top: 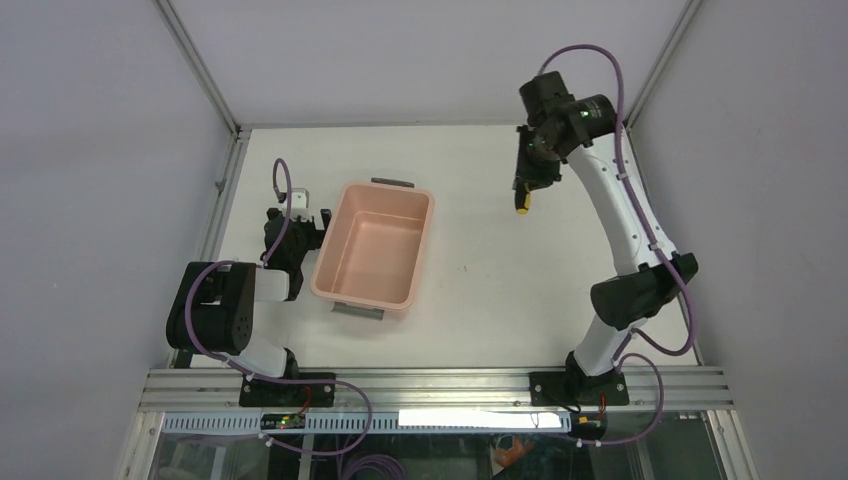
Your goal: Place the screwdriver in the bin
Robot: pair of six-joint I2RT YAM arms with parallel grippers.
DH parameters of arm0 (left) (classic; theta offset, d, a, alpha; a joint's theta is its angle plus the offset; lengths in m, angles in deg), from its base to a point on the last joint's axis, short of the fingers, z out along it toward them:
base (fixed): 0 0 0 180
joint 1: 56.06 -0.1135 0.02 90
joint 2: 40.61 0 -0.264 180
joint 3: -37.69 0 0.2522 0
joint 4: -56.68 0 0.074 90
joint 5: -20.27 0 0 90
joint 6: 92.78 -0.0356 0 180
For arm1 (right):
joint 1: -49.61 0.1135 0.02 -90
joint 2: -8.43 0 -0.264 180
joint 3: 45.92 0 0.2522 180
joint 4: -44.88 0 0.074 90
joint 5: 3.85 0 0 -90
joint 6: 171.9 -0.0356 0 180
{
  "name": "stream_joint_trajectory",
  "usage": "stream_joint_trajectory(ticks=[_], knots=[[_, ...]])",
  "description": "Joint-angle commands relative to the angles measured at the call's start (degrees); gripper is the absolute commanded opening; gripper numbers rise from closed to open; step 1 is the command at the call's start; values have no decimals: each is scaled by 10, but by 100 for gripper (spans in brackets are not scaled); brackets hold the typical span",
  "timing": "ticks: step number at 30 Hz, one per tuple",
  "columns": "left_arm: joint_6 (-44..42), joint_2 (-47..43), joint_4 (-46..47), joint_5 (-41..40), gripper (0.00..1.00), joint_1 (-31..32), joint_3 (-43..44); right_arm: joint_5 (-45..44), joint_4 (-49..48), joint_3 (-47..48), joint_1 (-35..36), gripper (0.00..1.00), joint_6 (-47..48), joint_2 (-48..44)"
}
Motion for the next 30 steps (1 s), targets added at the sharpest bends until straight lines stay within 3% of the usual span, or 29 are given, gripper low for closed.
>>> stream_joint_trajectory(ticks=[1,5,10,15,18,22,30], knots=[[8,-16,15,4,99,5,1,19,30,105,117,0,-49,26],[8,-16,15,4,99,5,1,53,-16,158,217,0,-72,76],[8,-16,15,4,99,6,1,52,-123,142,310,0,-65,115],[8,-16,15,4,99,5,1,25,-231,32,358,0,-60,127],[8,-16,15,4,99,5,1,62,-346,-63,371,0,-68,125],[8,-16,15,4,99,6,1,43,-402,-103,379,0,-60,162],[8,-16,15,4,99,5,1,60,-446,-146,379,24,-81,242]])
